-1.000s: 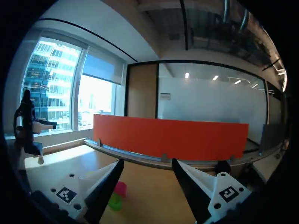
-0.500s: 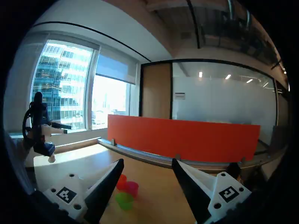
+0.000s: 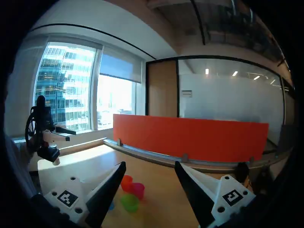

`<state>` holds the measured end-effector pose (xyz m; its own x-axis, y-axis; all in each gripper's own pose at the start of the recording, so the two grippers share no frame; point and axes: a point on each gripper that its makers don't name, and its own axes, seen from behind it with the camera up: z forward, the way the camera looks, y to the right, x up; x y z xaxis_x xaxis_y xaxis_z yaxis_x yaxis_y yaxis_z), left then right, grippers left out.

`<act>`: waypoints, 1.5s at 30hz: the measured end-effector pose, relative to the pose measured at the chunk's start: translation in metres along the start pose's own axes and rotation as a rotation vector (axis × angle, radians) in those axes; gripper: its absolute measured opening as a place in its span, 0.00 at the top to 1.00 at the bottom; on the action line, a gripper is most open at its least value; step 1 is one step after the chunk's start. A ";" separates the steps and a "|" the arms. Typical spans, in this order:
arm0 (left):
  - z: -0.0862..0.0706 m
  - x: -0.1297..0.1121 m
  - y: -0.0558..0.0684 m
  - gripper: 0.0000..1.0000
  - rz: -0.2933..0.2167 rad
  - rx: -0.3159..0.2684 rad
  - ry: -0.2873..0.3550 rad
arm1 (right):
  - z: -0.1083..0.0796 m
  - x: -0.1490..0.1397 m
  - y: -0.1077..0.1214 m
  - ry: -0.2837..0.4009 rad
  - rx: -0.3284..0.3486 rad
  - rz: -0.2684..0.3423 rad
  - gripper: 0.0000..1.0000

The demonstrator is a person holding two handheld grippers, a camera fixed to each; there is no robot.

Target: Pour water

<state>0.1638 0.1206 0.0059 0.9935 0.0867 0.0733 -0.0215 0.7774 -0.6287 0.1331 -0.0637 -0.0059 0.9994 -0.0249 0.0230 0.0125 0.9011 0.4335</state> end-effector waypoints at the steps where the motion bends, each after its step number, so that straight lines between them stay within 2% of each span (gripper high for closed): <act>1: 0.001 -0.002 0.002 0.03 0.003 -0.006 -0.007 | 0.001 -0.001 -0.001 -0.002 0.004 -0.003 0.01; 11: 0.008 -0.029 0.022 0.03 0.029 -0.078 -0.079 | 0.007 -0.008 -0.014 -0.037 0.048 -0.036 0.01; 20: 0.021 -0.063 0.047 0.03 0.083 -0.138 -0.162 | 0.015 -0.020 -0.023 -0.066 0.082 -0.061 0.01; 29: 0.036 -0.094 0.066 0.03 0.124 -0.209 -0.253 | 0.021 -0.034 -0.024 -0.088 0.105 -0.062 0.01; 38: 0.046 -0.122 0.079 0.03 0.180 -0.269 -0.334 | 0.024 -0.046 -0.023 -0.105 0.118 -0.065 0.01; 45: 0.054 -0.146 0.086 0.03 0.191 -0.304 -0.388 | 0.029 -0.054 -0.024 -0.124 0.123 -0.070 0.01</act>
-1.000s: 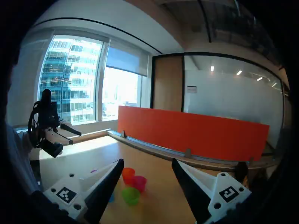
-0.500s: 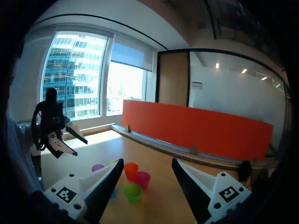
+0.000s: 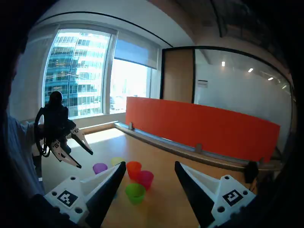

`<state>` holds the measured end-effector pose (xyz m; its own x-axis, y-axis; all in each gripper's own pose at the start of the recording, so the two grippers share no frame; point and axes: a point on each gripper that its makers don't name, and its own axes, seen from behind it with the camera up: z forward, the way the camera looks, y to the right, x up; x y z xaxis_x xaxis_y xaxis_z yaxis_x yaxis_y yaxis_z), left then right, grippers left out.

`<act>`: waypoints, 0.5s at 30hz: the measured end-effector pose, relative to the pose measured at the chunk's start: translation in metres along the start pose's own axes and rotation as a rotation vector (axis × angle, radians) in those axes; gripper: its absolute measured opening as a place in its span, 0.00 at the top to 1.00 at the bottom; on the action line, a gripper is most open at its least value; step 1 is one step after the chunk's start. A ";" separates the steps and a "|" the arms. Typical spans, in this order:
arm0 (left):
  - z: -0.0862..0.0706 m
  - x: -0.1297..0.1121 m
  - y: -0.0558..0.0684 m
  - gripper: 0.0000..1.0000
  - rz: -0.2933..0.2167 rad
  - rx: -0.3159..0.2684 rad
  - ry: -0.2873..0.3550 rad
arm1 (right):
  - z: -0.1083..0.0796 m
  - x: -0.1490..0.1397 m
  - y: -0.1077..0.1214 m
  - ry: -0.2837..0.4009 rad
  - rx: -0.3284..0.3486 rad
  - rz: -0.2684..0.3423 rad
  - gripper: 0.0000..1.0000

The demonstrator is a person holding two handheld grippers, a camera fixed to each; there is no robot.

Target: Pour water

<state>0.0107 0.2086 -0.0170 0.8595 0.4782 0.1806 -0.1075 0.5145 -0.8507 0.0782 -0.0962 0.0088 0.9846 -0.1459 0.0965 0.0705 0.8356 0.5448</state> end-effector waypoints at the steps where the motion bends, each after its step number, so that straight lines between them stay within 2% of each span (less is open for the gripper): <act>1: 0.003 -0.002 0.001 0.03 0.002 -0.005 -0.006 | 0.001 -0.001 0.000 -0.002 0.001 -0.001 0.01; 15: 0.040 -0.027 0.010 0.03 0.012 -0.058 -0.090 | 0.007 -0.015 0.000 -0.023 0.009 -0.009 0.00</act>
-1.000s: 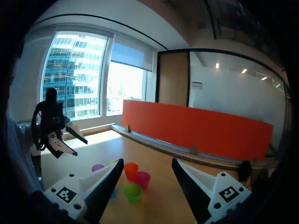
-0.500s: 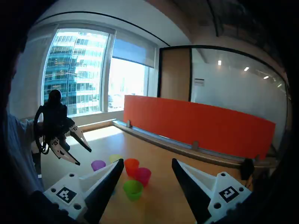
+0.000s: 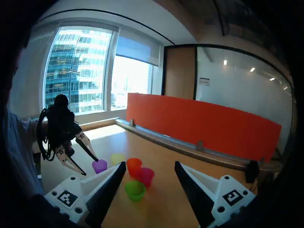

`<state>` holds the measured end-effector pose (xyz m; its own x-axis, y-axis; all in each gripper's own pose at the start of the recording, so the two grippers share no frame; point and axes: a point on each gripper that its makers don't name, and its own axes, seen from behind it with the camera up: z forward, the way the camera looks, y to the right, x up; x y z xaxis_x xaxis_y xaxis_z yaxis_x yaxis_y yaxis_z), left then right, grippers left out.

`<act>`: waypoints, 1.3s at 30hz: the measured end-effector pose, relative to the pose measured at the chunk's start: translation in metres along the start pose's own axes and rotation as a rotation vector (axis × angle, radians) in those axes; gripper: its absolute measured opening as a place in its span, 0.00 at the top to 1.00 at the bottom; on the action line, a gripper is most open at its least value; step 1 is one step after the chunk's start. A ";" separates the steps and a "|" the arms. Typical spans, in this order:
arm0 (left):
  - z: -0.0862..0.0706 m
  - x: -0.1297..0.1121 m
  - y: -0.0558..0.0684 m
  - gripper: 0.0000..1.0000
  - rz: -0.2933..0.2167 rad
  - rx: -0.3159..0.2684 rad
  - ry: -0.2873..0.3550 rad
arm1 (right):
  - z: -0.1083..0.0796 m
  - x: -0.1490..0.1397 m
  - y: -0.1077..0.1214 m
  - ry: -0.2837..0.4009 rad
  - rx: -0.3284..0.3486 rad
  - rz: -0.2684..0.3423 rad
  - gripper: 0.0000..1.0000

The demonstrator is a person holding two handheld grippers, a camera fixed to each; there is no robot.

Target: Pour water

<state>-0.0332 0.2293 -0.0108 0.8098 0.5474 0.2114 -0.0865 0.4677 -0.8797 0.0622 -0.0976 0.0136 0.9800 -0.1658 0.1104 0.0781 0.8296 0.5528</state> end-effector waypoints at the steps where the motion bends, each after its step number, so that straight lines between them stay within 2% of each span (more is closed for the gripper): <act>1: 0.002 -0.002 0.000 0.03 0.001 -0.001 -0.006 | 0.000 -0.001 0.000 -0.001 0.000 0.001 0.01; 17: 0.044 -0.017 0.005 0.03 -0.005 -0.013 -0.065 | 0.001 -0.007 0.006 -0.010 -0.009 0.003 0.01; 39: 0.085 -0.029 0.003 0.03 -0.007 -0.016 -0.110 | 0.001 -0.011 0.014 -0.018 -0.024 0.006 0.01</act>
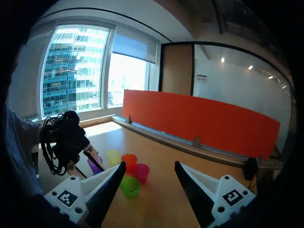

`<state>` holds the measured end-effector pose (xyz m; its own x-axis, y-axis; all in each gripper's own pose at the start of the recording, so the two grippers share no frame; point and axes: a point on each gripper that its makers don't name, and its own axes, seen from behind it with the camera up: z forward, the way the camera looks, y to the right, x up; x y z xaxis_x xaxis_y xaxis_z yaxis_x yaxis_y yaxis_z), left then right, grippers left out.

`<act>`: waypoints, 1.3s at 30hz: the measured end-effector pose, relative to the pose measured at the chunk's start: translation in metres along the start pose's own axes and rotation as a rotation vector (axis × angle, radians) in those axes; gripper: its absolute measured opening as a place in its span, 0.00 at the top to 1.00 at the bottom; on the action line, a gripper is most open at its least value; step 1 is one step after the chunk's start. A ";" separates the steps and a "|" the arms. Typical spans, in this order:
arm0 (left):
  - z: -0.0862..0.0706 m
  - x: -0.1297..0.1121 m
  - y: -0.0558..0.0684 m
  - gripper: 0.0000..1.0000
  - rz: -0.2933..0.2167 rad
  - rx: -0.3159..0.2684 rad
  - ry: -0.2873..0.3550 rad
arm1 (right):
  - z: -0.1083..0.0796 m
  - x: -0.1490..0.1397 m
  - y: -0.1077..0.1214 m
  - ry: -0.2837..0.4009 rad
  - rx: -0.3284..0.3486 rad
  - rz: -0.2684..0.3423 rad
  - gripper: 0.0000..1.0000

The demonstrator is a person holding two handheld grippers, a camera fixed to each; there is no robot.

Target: Pour water

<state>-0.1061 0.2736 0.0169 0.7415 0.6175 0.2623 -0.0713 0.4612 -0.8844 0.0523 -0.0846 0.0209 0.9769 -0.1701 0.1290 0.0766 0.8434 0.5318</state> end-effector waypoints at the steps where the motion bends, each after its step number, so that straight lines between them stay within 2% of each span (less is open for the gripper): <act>1: 0.002 0.000 0.000 0.03 -0.001 0.001 -0.001 | 0.000 0.000 0.000 0.000 0.000 0.000 0.01; 13: 0.009 -0.004 -0.002 0.04 0.001 0.013 -0.009 | -0.001 -0.001 0.002 0.002 -0.006 0.003 0.01; 19: 0.012 -0.006 0.001 0.13 0.005 0.013 -0.015 | -0.002 -0.002 0.003 0.005 -0.008 0.006 0.01; 27: 0.013 -0.004 0.001 0.14 -0.009 0.013 -0.003 | -0.003 0.000 0.003 0.004 -0.011 0.004 0.01; 33: 0.010 -0.002 0.002 0.15 -0.006 0.012 0.006 | -0.004 0.000 0.004 0.005 -0.013 0.004 0.01; 39: -0.001 0.010 0.002 0.15 0.000 0.020 0.036 | -0.004 -0.001 0.004 0.005 -0.015 0.006 0.00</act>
<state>-0.0984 0.2798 0.0170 0.7649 0.5945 0.2481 -0.0840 0.4739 -0.8765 0.0524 -0.0787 0.0195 0.9785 -0.1620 0.1280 0.0732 0.8518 0.5187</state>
